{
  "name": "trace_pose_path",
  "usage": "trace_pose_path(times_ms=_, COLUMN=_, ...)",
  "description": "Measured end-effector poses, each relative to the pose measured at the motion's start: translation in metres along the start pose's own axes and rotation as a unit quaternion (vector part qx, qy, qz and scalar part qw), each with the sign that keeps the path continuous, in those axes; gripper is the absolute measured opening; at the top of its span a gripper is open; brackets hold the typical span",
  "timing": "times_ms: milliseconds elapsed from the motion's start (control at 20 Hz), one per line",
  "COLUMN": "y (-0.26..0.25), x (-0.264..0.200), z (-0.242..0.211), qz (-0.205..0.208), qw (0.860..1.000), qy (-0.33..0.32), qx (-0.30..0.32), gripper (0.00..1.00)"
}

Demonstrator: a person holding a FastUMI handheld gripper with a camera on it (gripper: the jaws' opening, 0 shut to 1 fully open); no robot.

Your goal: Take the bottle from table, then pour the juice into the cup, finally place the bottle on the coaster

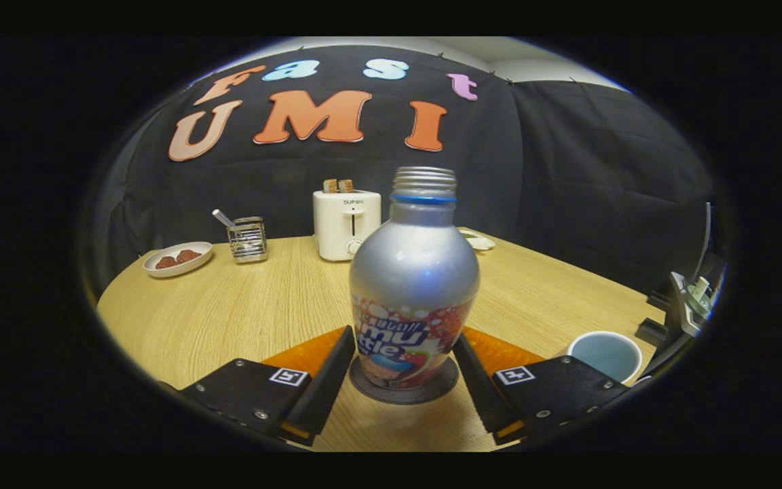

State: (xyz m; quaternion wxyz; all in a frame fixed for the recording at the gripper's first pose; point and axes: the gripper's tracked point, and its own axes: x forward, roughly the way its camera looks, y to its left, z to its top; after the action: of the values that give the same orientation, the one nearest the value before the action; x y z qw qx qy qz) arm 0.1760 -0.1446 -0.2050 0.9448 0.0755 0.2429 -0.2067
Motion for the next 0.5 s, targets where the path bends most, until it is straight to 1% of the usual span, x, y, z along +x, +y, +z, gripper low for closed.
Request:
trace_pose_path(times_ms=50, y=0.0, x=-0.001, z=0.0, qz=0.001, qw=1.0, qy=0.001, qx=-0.001, gripper=0.87)
trace_pose_path(times_ms=100, y=0.0, x=-0.004, z=-0.001, qz=0.002, qw=1.0, qy=0.003, qx=-0.002, gripper=0.91)
trace_pose_path(times_ms=300, y=0.002, x=-0.025, z=-0.002, qz=0.007, qw=1.0, qy=0.003, qx=-0.002, gripper=0.93)
trace_pose_path(times_ms=350, y=0.006, x=-0.034, z=0.0, qz=0.016, qw=1.0, qy=0.002, qx=0.002, gripper=0.96)
trace_pose_path(times_ms=500, y=0.017, x=-0.072, z=0.015, qz=0.044, qw=0.999, qy=-0.021, qx=0.006, gripper=0.97)
